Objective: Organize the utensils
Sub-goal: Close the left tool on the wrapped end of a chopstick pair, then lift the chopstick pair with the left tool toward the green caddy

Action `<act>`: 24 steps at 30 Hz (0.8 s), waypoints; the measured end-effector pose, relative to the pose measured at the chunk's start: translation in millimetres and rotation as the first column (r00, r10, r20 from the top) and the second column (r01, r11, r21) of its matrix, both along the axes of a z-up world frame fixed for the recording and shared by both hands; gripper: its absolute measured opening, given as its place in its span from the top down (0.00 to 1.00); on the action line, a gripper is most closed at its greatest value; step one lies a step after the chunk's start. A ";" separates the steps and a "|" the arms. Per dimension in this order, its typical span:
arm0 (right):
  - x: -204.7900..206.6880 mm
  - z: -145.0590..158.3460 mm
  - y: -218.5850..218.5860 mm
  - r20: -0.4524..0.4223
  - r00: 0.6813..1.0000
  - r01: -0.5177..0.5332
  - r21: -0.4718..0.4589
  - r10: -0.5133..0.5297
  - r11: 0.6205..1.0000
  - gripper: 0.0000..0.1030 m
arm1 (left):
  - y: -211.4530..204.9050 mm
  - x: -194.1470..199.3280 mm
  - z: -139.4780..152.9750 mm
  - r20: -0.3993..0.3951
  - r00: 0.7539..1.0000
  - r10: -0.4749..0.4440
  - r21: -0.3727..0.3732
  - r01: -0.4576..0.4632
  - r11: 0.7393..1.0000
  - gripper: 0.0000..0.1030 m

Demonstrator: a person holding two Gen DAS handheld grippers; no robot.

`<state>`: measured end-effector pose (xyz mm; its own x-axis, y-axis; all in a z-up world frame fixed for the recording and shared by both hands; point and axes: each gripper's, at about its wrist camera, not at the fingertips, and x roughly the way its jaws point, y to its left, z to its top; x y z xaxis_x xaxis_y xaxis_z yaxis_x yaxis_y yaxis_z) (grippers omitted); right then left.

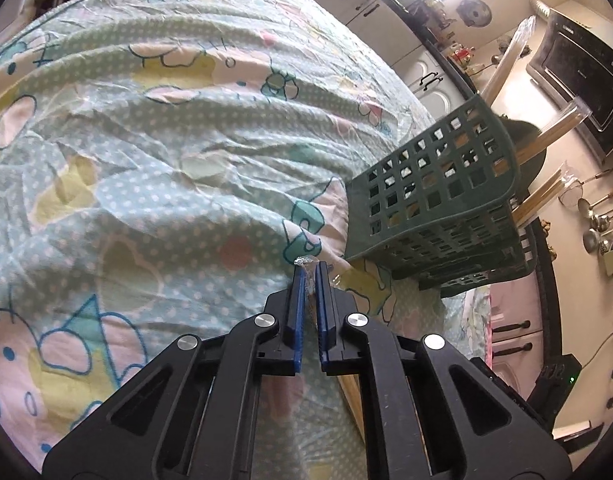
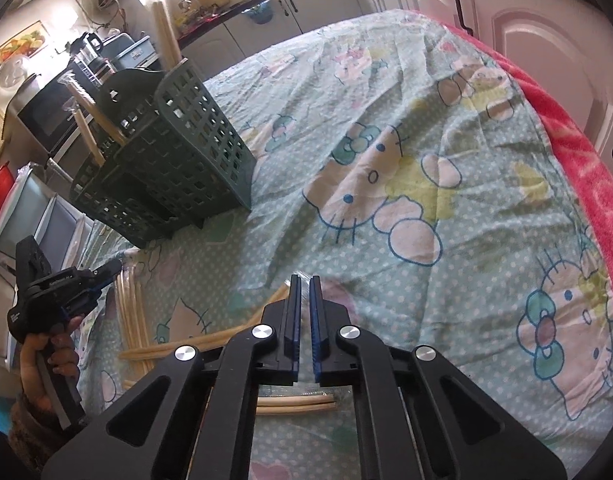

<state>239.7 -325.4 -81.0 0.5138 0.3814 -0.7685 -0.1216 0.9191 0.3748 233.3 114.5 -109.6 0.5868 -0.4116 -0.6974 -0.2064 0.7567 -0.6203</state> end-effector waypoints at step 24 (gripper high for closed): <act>8.6 -6.9 18.8 -0.072 0.997 -0.025 -0.042 0.022 0.999 0.68 | -4.0 -32.1 98.7 0.251 0.967 -0.043 0.079 0.024 0.997 0.98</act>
<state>248.3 -306.6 -87.9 0.4477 0.3587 -0.8191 -0.1179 0.9317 0.3435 201.2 110.5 -10.9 0.7343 -0.3863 -0.5582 -0.0244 0.8067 -0.5904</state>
